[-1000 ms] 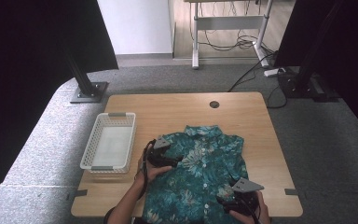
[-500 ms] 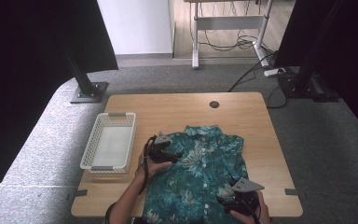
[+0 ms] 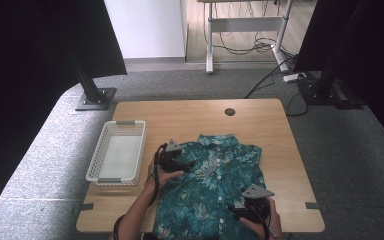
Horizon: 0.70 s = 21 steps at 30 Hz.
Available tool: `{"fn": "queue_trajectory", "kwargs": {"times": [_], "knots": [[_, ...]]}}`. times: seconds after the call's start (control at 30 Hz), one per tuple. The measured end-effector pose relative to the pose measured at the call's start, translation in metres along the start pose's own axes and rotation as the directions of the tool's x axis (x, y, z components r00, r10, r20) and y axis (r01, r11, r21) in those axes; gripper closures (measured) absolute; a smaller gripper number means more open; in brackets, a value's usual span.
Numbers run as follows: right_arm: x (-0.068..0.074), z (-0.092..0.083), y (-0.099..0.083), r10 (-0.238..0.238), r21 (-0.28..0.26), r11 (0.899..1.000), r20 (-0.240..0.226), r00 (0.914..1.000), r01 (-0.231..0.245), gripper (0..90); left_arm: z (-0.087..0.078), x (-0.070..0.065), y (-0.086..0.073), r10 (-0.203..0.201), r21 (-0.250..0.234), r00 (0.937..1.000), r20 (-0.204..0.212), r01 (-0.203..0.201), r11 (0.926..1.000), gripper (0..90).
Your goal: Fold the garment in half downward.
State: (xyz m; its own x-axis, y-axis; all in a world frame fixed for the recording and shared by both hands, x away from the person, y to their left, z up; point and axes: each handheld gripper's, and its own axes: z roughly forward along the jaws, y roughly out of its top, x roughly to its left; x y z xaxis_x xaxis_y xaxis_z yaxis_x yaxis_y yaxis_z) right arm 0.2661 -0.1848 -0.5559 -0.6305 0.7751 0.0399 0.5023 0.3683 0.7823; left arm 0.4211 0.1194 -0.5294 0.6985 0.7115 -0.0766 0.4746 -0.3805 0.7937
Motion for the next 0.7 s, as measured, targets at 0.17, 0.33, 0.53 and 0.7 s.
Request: {"fn": "queue_trajectory", "kwargs": {"times": [0.17, 0.33, 0.53, 0.7], "knots": [[0.006, 0.008, 0.002, -0.033, 0.033, 0.999, 0.006, 0.9994, 0.032, 20.7, 0.001, 0.001, 0.003, 0.006, 0.004, 0.9999, -0.008, -0.006, 1.0000, 19.5], [0.006, 0.007, 0.000, -0.042, 0.048, 0.998, -0.010, 0.9991, 0.043, 21.2, 0.004, 0.004, 0.004, 0.003, 0.008, 0.9999, -0.012, -0.003, 1.0000, 19.6], [0.001, 0.002, -0.004, -0.056, 0.048, 0.997, -0.044, 0.9975, 0.058, 21.7, 0.012, 0.008, 0.004, -0.004, 0.028, 0.9999, -0.016, 0.004, 0.9996, 19.6], [-0.001, -0.005, -0.008, -0.052, 0.047, 0.997, -0.061, 0.9968, 0.055, 22.1, 0.017, 0.011, 0.003, -0.002, 0.040, 0.9997, -0.023, 0.003, 0.9992, 19.5]]}}
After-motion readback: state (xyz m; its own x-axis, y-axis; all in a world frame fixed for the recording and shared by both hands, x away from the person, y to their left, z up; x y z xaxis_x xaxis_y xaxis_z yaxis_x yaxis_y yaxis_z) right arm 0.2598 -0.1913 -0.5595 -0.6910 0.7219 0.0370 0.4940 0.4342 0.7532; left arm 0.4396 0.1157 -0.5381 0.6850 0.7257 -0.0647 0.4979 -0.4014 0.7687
